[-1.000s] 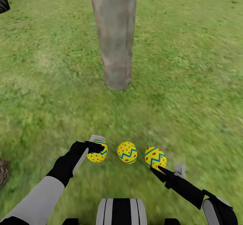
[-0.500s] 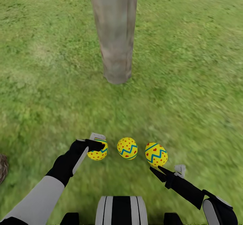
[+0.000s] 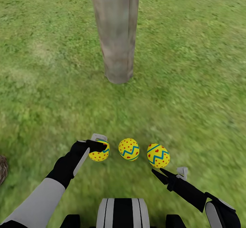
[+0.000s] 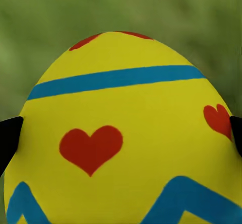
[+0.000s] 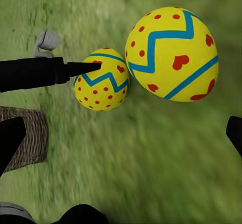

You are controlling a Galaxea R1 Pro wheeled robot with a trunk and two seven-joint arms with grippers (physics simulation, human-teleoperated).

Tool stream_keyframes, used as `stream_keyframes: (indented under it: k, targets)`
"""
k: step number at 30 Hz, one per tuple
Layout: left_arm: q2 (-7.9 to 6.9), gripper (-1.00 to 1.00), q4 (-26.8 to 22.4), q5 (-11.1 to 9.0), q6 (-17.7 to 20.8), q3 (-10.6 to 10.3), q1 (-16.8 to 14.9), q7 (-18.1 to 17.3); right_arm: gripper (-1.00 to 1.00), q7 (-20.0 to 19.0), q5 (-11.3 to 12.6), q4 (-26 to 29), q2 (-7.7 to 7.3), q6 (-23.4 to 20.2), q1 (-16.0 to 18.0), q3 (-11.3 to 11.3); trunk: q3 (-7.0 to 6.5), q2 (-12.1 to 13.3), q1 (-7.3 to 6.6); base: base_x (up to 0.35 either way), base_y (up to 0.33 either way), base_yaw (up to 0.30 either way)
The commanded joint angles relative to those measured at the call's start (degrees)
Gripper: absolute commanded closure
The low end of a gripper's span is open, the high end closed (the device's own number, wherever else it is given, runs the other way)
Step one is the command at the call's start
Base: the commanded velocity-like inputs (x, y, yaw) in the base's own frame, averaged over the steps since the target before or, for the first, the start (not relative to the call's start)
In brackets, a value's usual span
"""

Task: Take the three Easter eggs out of the wicker basket on the lawn in the garden, then place them on the lawn next to a single tree (choose any tree) so that all three eggs are next to the same tree and none are left in the basket.

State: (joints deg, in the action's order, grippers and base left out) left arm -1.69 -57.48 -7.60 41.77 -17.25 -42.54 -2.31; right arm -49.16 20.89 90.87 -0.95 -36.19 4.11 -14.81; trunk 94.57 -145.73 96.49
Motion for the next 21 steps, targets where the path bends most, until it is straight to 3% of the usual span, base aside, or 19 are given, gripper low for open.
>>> stream_keyframes:
  k: [1,11,21]
  targets:
    - [-0.07,-1.0,3.07,-0.49,0.24,-0.12,0.0,0.21,-1.0,-0.06,0.29,0.01,-0.01,-0.38,0.02,-0.05,0.03,-0.01,0.0,0.0,0.0,0.0]
    - [-0.07,-1.0,3.07,-0.49,0.24,-0.07,0.0,0.19,-1.0,-0.06,0.29,0.01,-0.01,-0.37,0.02,-0.05,0.03,-0.01,0.0,0.0,0.0,0.0]
    - [-0.07,-1.0,3.07,-0.49,0.24,-0.06,0.0,0.21,-1.0,-0.06,0.29,0.01,-0.01,-0.39,0.02,-0.05,-2.18,0.13,-0.26,0.0,0.0,0.0]
